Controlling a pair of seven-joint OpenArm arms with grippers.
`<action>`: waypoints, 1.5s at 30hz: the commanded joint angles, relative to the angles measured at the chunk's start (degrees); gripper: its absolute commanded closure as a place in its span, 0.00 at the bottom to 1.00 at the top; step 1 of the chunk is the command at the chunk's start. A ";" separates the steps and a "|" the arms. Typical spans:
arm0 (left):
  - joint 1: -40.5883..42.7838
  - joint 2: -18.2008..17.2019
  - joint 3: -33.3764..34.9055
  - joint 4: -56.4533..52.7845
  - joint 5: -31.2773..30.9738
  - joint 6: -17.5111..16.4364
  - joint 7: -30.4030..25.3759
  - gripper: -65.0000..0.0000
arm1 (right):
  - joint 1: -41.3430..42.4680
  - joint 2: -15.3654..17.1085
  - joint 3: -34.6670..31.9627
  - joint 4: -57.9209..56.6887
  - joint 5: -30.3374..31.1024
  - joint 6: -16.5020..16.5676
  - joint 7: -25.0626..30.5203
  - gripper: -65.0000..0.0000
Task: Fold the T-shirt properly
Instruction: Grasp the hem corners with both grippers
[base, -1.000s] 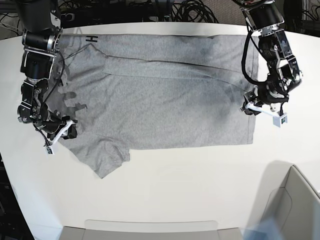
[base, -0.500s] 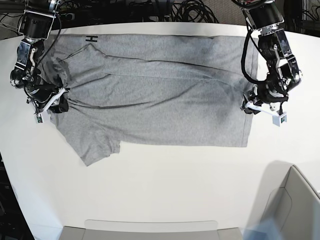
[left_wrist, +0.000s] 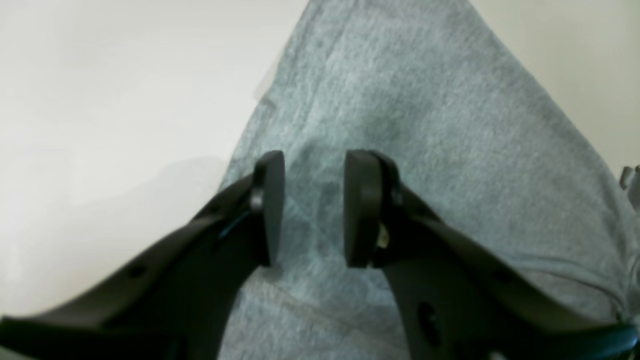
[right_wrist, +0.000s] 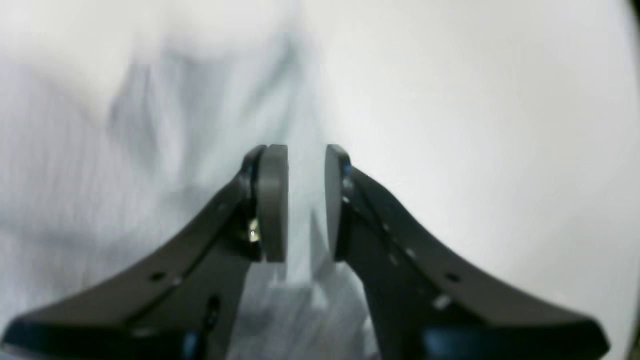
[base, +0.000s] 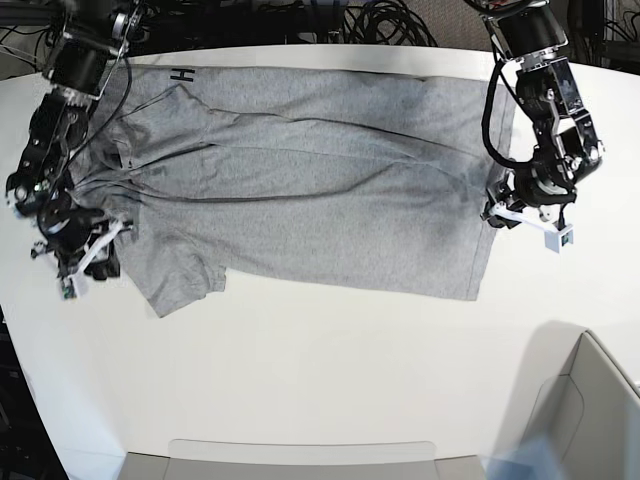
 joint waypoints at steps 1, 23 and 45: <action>-0.90 -0.88 0.87 0.90 -0.33 -0.23 -0.41 0.66 | 1.88 1.01 0.23 -1.28 0.03 -0.09 0.21 0.73; -5.91 -5.09 7.90 -6.23 -0.16 0.30 -1.11 0.60 | 20.07 6.72 -7.07 -48.84 -2.25 -6.42 19.03 0.59; -18.04 -13.89 14.49 -26.71 -0.07 0.30 -13.60 0.58 | 21.13 3.29 -14.19 -50.24 -3.75 -2.91 13.75 0.59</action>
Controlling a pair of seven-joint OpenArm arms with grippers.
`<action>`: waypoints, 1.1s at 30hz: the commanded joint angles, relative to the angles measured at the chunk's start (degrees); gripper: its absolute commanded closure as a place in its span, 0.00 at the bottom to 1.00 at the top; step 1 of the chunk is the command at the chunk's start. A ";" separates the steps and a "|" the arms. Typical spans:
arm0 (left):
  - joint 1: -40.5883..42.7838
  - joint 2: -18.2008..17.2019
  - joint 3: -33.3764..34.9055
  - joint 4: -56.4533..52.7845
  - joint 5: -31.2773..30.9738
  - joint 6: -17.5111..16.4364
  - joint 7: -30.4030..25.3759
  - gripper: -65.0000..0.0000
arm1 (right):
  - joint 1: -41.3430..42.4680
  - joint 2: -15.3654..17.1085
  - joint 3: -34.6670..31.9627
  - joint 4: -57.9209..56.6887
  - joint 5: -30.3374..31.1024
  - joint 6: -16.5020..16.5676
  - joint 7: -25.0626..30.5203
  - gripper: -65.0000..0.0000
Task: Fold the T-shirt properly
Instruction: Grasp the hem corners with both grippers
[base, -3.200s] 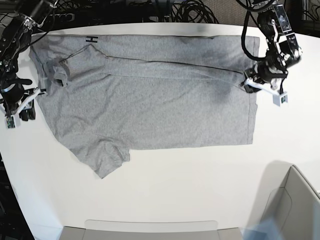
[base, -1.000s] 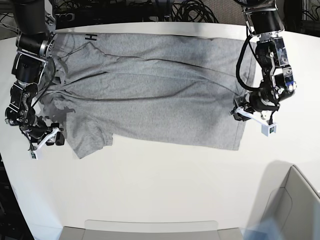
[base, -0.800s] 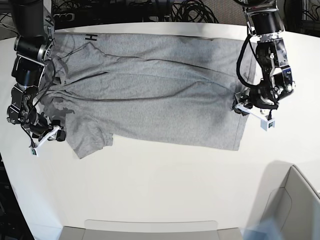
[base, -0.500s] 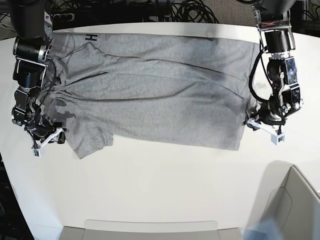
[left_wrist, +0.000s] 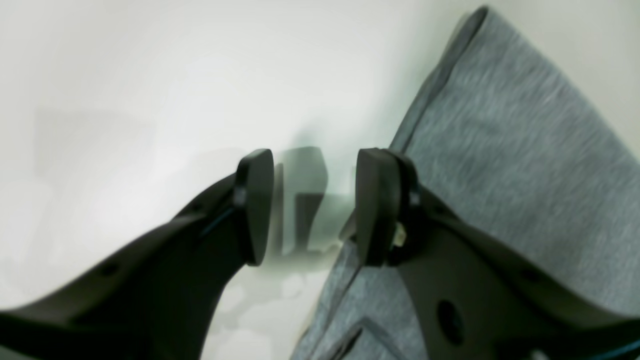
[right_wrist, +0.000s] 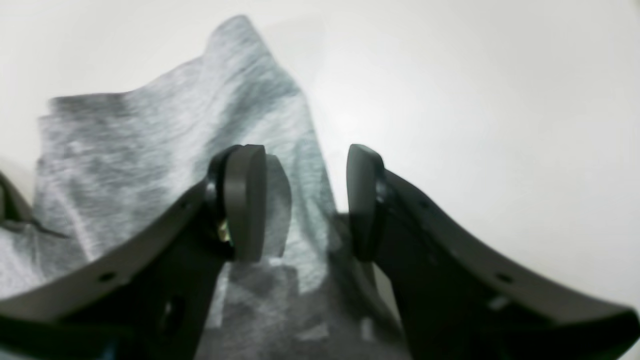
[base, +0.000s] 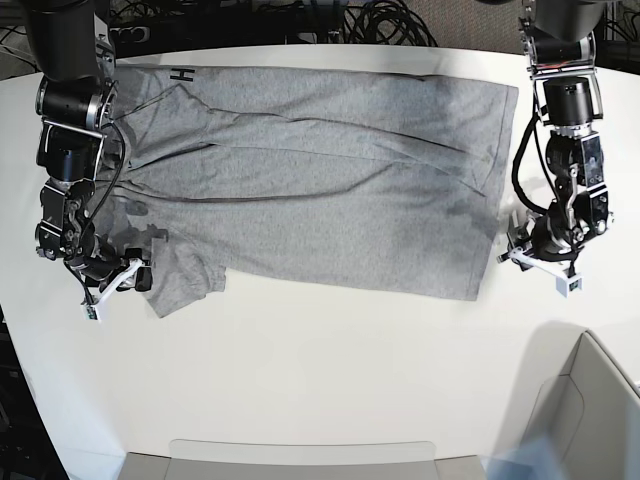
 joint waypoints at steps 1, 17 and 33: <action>-1.82 -1.45 -0.02 -0.36 -0.18 -0.22 -2.24 0.57 | 0.91 0.03 -0.22 0.12 -0.93 0.66 -2.38 0.59; -12.46 -3.12 12.20 -12.40 -0.62 -0.93 -10.41 0.57 | 0.65 -0.49 -0.31 -0.15 -0.93 0.66 -2.64 0.59; -14.83 1.89 12.29 -19.79 -0.44 -5.41 -11.29 0.57 | 0.74 -2.60 -0.31 -0.15 -1.11 0.66 -2.73 0.59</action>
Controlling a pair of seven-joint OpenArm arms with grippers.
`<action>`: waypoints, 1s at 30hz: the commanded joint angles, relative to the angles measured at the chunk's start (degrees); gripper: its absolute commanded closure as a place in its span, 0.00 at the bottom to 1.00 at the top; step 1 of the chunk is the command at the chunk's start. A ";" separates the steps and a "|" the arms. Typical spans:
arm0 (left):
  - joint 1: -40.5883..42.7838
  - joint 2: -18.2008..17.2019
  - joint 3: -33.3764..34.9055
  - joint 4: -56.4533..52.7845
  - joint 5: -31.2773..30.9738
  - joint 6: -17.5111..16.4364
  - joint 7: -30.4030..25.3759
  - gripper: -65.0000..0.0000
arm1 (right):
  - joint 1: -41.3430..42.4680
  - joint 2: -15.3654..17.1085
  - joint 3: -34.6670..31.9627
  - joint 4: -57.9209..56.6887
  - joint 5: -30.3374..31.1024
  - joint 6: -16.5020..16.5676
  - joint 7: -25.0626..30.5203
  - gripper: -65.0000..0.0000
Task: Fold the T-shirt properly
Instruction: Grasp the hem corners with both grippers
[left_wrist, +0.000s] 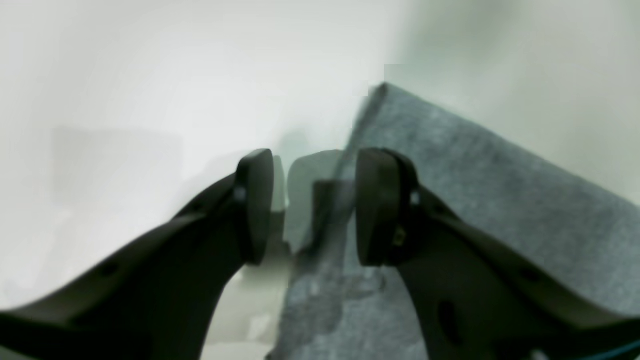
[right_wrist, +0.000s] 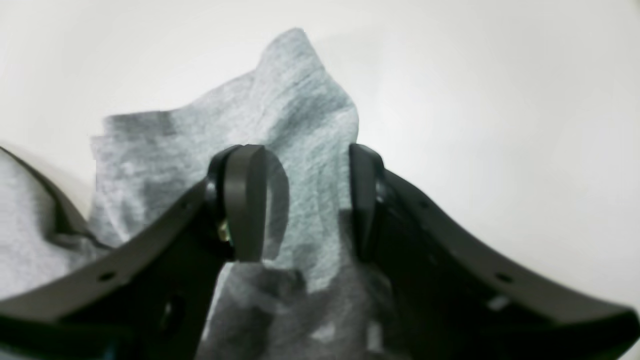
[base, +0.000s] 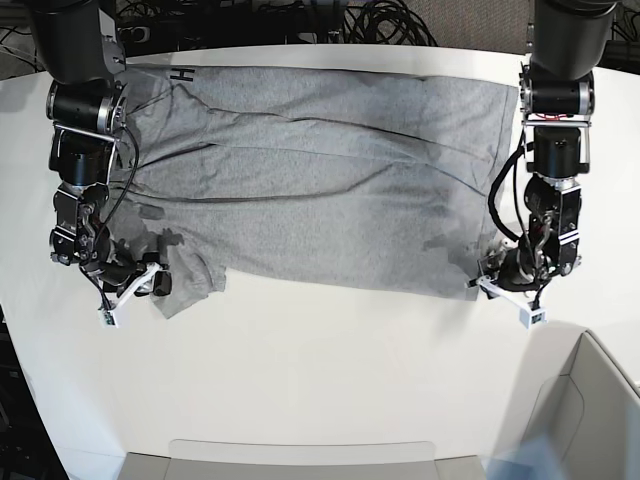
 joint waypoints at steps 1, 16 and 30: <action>-1.76 -0.34 -0.04 0.78 -0.20 -0.30 -0.87 0.57 | 0.47 0.30 -0.27 -0.04 -1.35 0.39 -3.17 0.59; -2.55 2.83 2.95 -7.22 -0.20 -0.39 -5.70 0.57 | 0.65 -0.40 -6.33 -0.04 -1.35 0.04 -3.17 0.59; -2.47 2.83 12.00 -7.13 -0.38 -0.56 -5.53 0.98 | 3.11 -2.16 -6.42 -0.30 -1.43 -0.04 -3.43 1.00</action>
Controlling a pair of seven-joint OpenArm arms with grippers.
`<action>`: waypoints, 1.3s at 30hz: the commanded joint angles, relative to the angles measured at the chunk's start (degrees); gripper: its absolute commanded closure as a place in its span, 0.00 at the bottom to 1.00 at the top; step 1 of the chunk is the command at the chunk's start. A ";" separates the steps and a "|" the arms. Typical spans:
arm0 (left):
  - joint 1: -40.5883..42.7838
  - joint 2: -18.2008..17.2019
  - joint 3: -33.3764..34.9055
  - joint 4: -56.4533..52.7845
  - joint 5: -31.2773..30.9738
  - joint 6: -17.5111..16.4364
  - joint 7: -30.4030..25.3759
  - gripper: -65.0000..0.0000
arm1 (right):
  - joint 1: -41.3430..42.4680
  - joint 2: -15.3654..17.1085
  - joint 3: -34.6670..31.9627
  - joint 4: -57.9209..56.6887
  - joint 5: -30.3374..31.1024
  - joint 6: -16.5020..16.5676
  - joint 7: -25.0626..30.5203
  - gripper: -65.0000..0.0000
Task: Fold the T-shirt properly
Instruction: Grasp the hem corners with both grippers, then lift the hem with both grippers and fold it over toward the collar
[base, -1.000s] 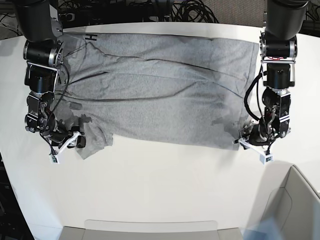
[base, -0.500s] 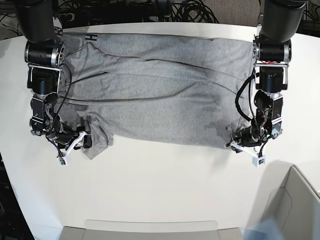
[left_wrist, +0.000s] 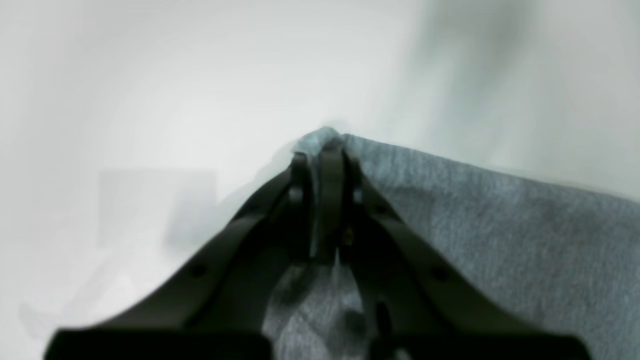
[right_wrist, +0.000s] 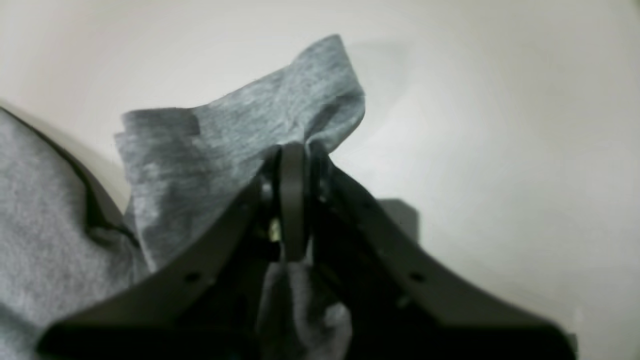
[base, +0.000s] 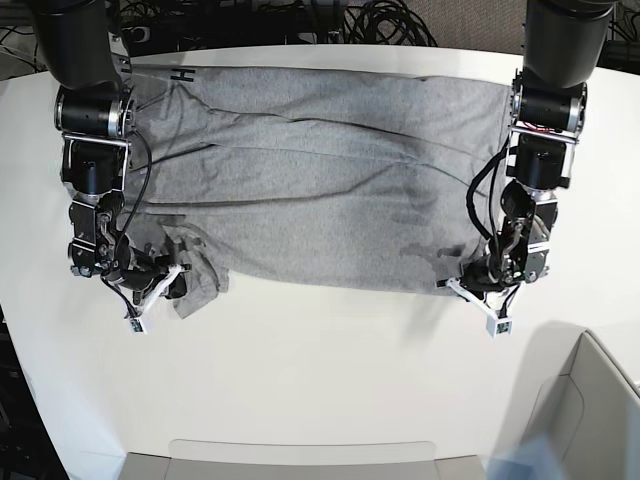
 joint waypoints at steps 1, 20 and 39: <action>0.05 -0.10 0.11 -0.18 0.00 -0.15 3.46 0.99 | 1.82 0.03 -0.26 0.09 -1.39 0.04 -2.16 1.00; -1.45 -1.60 -11.75 3.60 0.00 -0.15 2.40 1.00 | 15.80 -0.76 -0.26 -5.97 -1.39 0.04 8.04 1.00; 9.72 -4.06 -28.02 25.14 0.00 -0.15 16.29 1.00 | 4.99 -0.50 0.27 18.82 -1.13 0.04 -6.91 1.00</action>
